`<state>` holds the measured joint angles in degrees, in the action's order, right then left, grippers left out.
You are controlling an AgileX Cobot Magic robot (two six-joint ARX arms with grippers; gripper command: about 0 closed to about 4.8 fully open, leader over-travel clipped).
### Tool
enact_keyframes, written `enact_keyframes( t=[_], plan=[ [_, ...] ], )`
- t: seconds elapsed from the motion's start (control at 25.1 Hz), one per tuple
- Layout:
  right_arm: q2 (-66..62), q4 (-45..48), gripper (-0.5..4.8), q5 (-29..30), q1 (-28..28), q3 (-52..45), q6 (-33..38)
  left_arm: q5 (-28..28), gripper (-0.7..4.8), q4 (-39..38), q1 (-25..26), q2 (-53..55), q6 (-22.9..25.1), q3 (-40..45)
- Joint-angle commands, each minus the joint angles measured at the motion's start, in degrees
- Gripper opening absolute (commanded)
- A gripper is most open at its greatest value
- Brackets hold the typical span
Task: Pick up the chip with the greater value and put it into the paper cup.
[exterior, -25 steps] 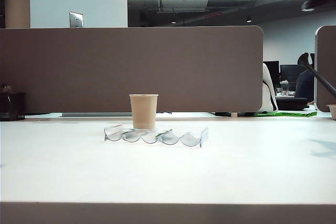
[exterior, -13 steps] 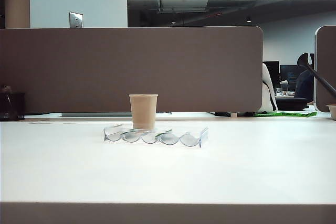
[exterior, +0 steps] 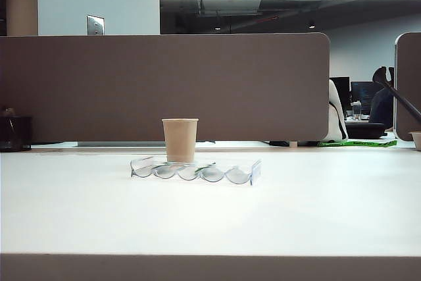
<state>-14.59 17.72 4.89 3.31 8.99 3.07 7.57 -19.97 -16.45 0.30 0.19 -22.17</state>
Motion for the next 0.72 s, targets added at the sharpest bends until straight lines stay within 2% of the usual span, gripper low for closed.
enact_keyframes(
  t=[0.04, 0.24, 0.4, 0.72],
  plan=[
    [5.2, -3.8, -0.01, -0.4, 0.0, -1.6, 0.2, 0.2, -0.05, 1.5, 0.0, 0.0, 0.5, 0.6],
    [14.7, -8.5, -0.01, -0.3, -0.1, -5.1, 0.2, -0.3, -0.05, 3.8, 0.0, 0.0, 0.3, 3.1],
    [14.7, -7.6, -0.01, -0.3, -0.4, -6.7, 1.7, -1.4, -0.05, 5.9, 0.0, 0.0, 0.5, 5.2],
    [14.7, -6.8, -0.01, -0.3, -0.5, -8.7, 1.7, -8.9, -0.05, 21.2, 0.0, 0.0, 0.4, 14.6]
  ],
)
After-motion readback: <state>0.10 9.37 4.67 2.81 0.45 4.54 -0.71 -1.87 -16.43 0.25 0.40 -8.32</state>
